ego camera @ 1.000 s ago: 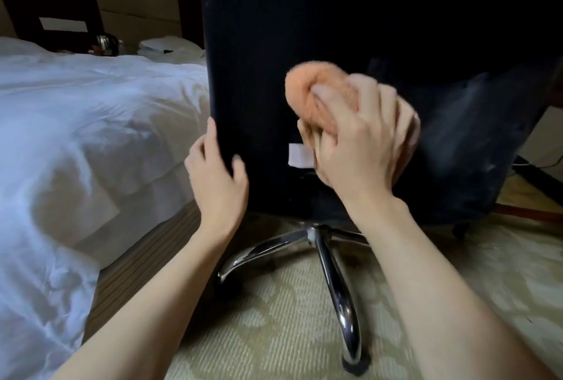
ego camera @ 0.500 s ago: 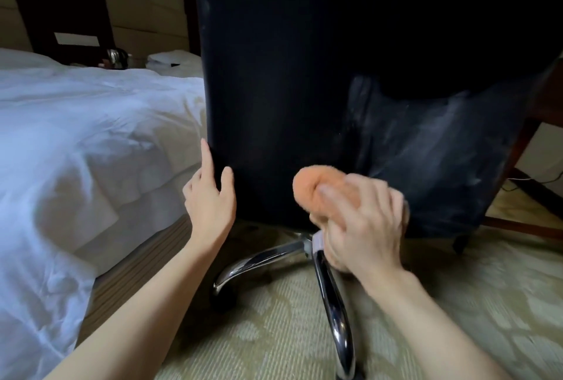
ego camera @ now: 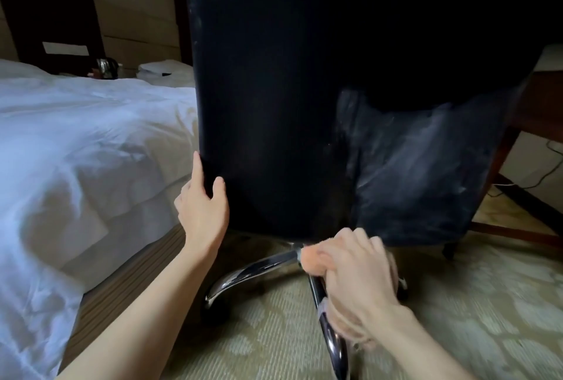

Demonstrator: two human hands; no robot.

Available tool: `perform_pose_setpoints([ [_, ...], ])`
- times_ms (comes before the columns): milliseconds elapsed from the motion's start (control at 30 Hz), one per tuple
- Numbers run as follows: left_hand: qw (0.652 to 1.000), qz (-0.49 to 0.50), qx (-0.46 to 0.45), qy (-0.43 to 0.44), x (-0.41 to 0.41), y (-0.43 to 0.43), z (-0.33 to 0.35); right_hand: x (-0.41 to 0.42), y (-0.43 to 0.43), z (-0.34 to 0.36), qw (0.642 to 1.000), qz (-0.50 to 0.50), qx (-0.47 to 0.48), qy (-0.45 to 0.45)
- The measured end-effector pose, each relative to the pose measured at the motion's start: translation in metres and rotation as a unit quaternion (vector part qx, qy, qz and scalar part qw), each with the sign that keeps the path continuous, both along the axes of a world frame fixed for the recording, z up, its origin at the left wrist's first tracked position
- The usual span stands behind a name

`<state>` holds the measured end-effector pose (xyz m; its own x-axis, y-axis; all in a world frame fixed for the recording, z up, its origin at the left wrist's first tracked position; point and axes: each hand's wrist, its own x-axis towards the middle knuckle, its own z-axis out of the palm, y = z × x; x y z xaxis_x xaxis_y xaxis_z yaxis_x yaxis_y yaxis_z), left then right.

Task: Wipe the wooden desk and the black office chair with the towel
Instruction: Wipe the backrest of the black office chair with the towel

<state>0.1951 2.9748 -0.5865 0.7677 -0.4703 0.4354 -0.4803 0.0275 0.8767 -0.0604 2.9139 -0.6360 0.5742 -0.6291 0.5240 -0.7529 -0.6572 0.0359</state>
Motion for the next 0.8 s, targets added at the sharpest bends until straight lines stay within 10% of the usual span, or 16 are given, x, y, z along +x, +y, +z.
perform_pose_setpoints([
  [200, 0.981, 0.091, -0.152, -0.080, -0.031, 0.010, 0.032, 0.009, 0.009, 0.084, 0.960, 0.083, -0.105, -0.247],
  [367, 0.977, -0.090, -0.190, -0.045, -0.062, 0.009, 0.059, 0.018, 0.022, 0.164, 0.910, 0.070, -0.194, -0.361],
  [633, 0.987, -0.149, -0.064, -0.004, -0.077, -0.013, 0.054, 0.029, 0.005, 0.267, 0.902, -0.047, -0.265, -0.337],
  [800, 0.980, -0.168, -0.082, 0.063, -0.075, -0.014, 0.050, 0.026, -0.010, 0.191, 0.942, -0.061, -0.182, -0.277],
])
